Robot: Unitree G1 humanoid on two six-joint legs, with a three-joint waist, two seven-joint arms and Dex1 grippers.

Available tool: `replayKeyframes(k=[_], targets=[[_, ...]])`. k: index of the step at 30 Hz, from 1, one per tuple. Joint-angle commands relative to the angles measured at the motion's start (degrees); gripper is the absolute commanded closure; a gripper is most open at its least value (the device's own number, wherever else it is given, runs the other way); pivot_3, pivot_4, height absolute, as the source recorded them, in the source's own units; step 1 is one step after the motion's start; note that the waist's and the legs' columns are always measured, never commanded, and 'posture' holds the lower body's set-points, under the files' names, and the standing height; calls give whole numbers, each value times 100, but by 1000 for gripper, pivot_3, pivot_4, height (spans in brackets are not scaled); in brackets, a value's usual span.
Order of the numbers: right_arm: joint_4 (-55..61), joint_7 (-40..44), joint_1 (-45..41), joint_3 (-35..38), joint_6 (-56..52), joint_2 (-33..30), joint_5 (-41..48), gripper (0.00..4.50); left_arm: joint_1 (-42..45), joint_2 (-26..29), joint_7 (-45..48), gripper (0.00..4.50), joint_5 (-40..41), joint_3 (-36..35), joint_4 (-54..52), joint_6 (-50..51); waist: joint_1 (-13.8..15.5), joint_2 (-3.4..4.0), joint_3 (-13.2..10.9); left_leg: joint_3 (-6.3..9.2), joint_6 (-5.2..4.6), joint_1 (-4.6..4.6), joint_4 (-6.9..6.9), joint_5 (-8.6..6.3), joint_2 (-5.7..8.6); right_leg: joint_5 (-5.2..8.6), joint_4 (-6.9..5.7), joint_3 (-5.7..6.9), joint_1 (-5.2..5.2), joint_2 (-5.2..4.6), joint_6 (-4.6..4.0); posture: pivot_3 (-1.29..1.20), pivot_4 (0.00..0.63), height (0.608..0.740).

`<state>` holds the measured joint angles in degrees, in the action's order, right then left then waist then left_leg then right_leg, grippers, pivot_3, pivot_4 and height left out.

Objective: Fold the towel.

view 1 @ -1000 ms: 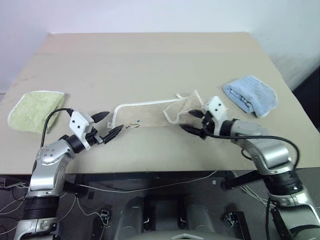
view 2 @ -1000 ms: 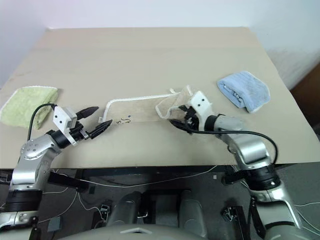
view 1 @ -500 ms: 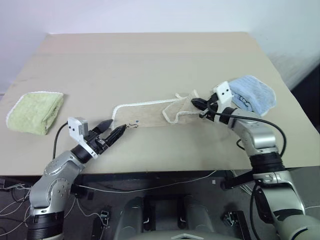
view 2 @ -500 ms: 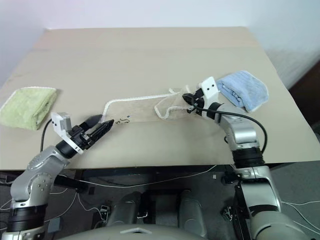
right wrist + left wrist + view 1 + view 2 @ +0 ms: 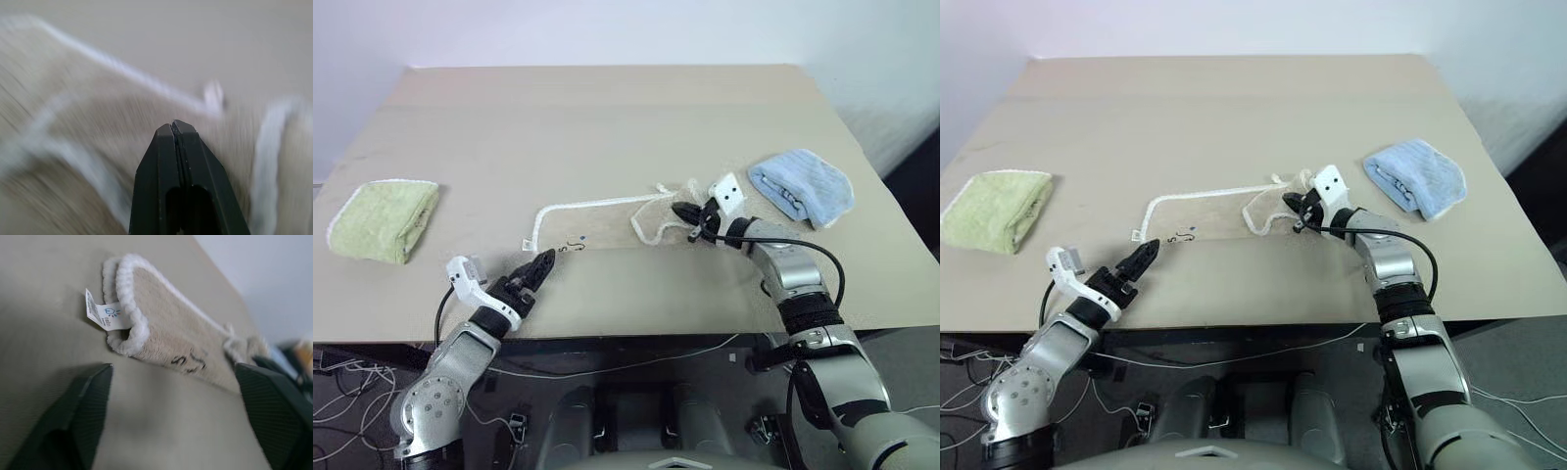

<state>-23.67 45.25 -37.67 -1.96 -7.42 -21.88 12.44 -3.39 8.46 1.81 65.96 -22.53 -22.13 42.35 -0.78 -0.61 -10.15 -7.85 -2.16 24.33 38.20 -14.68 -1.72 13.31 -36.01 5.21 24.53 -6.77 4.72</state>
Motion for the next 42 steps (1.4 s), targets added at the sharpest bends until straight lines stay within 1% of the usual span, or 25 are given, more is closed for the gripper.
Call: replayKeyframes(k=[1, 5, 7, 10, 14, 16, 17, 18, 19, 20, 24, 29, 32, 34, 42], targets=[[732, 106, 5, 299, -131, -152, 321, 4500, 218, -190, -815, 13, 618, -157, 300, 112, 12, 0, 1, 1, -3, 0, 0, -2, 0, 0, 0, 0, -1, 0, 0, 0, 150, 740], [1174, 52, 78, 394, -318, -181, 463, 4500, 728, -319, -1435, 13, 1011, -121, 719, 156, 77, 6, 5, 10, -22, -2, 4, -13, 8, 0, 0, 8, -8, -4, -2, 0, 150, 740], [1277, -5, 135, 426, -365, -164, 492, 4500, 1001, -321, -1637, 13, 1054, -55, 989, 210, 136, 11, 8, 11, -22, -3, 5, -12, 8, 0, 0, 9, -10, -4, -2, 0, 150, 740], [1454, -109, 245, 429, -439, -138, 503, 4500, 1330, -287, -1778, 13, 1089, 22, 1341, 284, 178, 15, 11, 15, -22, -4, 7, -12, 12, 0, 1, 13, -16, -5, -3, 0, 150, 740], [1611, -216, 357, 450, -496, -115, 539, 4500, 1553, -257, -1816, 13, 1088, 51, 1598, 377, 202, 17, 12, 19, -23, -4, 8, -12, 17, 0, 2, 16, -20, -8, -4, 0, 150, 740], [1658, -268, 392, 467, -515, -106, 559, 4500, 1613, -260, -1810, 413, 1086, 45, 1664, 377, 203, 20, 14, 19, -22, -4, 8, -12, 17, 0, 2, 16, -20, -8, -4, 0, 150, 740], [1685, -305, 409, 476, -527, -94, 567, 4500, 1643, -260, -1794, 433, 1098, 28, 1692, 366, 203, 20, 14, 20, -22, -4, 8, -12, 17, 0, 2, 16, -20, -8, -4, 0, 150, 740], [1707, -336, 422, 476, -535, -87, 578, 4500, 1660, -256, -1780, 906, 1108, 16, 1710, 358, 219, 20, 14, 19, -22, -4, 8, -12, 17, 0, 2, 16, -20, -8, -4, 0, 150, 740], [1731, -367, 437, 474, -547, -78, 589, 4500, 1687, -266, -1749, 1068, 1131, -15, 1735, 325, 222, 20, 14, 19, -22, -4, 8, -11, 17, 0, 2, 16, -20, -8, -4, 0, 150, 740], [1754, -388, 452, 469, -555, -71, 593, 4500, 1701, -263, -1747, 1378, 1139, -34, 1747, 307, 227, 20, 14, 19, -22, -4, 8, -12, 17, 0, 2, 16, -20, -8, -4, 0, 150, 740], [1775, -430, 484, 441, -561, -43, 595, 4500, 1726, -221, -1730, 2814, 1164, -87, 1767, 267, 235, 19, 13, 19, -22, 1, 8, -12, 17, 0, 8, 16, -18, -7, -3, 0, 150, 740], [1762, -441, 481, 399, -558, 14, 591, 4500, 1690, -182, -1764, 4485, 1249, -177, 1671, 207, 214, 20, 13, 18, -14, 3, 6, -7, 14, 0, 8, 16, -13, -5, -3, 0, 150, 740], [1749, -435, 470, 387, -555, 45, 583, 4500, 1704, -105, -1771, 4485, 1289, -262, 1611, 140, 168, 20, 13, 20, -21, 2, 6, -12, 13, 0, 6, 18, -13, -4, -3, 0, 150, 740], [1747, -431, 466, 390, -556, 52, 579, 4500, 1771, 43, -1735, 4485, 1323, -424, 1621, 66, 143, 19, 13, 20, -21, 3, 5, -12, 12, 0, 6, 18, -12, -4, -3, 0, 150, 740], [1716, -422, 471, 430, -550, 10, 573, 4500, 2152, 1365, -1265, 4485, 1295, -1235, 1916, -177, 2, 12, 6, 17, 7, 10, -5, 5, 2, 1, 6, 19, 3, 7, -4, 0, 150, 740]])
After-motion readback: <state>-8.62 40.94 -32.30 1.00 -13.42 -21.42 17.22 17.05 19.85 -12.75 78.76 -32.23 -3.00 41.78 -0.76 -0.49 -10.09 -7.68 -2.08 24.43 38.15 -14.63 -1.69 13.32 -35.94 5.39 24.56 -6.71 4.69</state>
